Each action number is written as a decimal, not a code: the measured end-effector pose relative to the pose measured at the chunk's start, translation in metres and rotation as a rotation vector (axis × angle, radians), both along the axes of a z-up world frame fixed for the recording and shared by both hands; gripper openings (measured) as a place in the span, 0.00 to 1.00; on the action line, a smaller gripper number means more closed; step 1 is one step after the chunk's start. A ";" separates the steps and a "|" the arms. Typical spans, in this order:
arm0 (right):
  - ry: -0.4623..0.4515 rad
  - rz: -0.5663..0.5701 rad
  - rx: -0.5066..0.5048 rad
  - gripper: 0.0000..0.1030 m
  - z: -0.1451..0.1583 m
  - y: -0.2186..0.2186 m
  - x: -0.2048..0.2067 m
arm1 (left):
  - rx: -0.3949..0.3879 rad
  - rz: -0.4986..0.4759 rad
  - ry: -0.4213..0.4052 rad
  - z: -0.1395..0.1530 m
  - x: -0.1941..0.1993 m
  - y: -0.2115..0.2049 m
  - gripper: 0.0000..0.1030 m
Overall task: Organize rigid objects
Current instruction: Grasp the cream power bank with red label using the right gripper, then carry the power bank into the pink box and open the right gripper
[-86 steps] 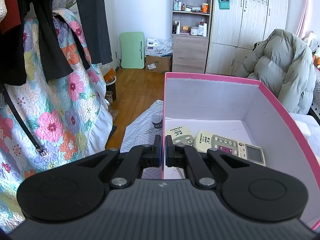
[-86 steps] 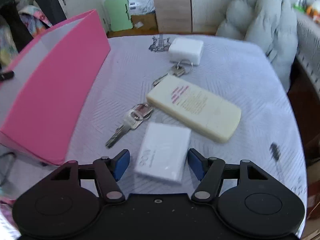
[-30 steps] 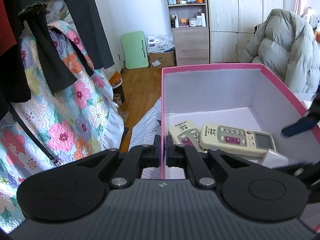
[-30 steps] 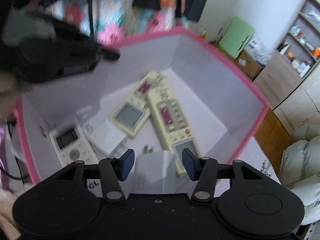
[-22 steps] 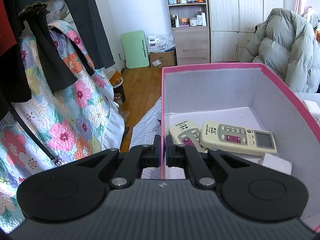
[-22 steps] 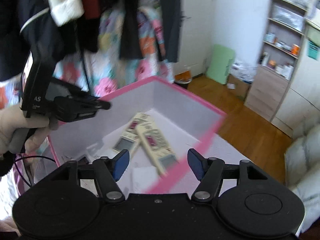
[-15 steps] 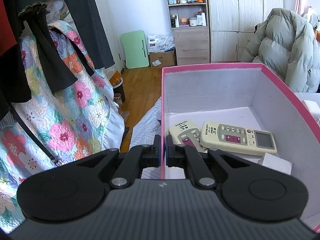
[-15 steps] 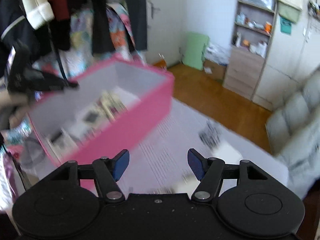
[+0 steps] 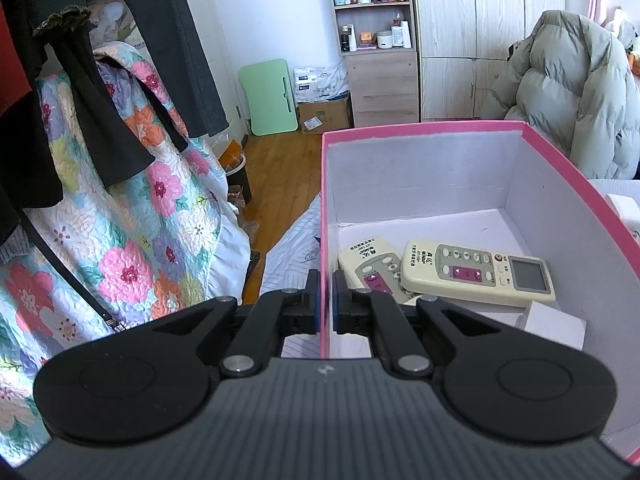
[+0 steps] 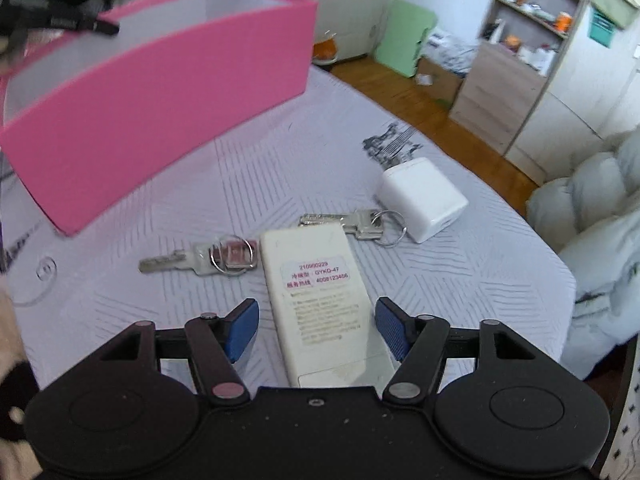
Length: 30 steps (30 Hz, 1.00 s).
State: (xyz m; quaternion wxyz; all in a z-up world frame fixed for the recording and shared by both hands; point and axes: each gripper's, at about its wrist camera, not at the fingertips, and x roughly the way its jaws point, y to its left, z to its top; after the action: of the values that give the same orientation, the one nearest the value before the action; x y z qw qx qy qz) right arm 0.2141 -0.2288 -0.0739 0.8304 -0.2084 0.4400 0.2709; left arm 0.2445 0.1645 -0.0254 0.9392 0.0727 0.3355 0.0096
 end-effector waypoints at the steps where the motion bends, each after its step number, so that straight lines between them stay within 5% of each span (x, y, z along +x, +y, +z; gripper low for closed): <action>1: 0.005 0.006 -0.010 0.69 -0.003 -0.001 0.001 | 0.000 0.004 0.000 0.000 0.000 -0.001 0.04; 12: 0.069 -0.090 0.125 0.64 -0.007 -0.002 0.024 | 0.001 0.000 0.001 0.000 0.001 -0.001 0.04; 17: -0.102 -0.202 0.041 0.61 0.008 0.008 0.003 | -0.006 0.001 -0.001 0.000 0.001 -0.003 0.04; 30: -0.292 -0.304 0.272 0.59 0.075 0.003 -0.052 | -0.012 0.002 -0.002 0.000 0.000 0.000 0.04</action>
State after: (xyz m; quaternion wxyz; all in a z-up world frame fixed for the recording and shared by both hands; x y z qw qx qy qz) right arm 0.1618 -0.2259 0.0013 0.9368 -0.0633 0.3013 0.1665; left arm 0.2444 0.1642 -0.0258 0.9399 0.0666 0.3348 0.0086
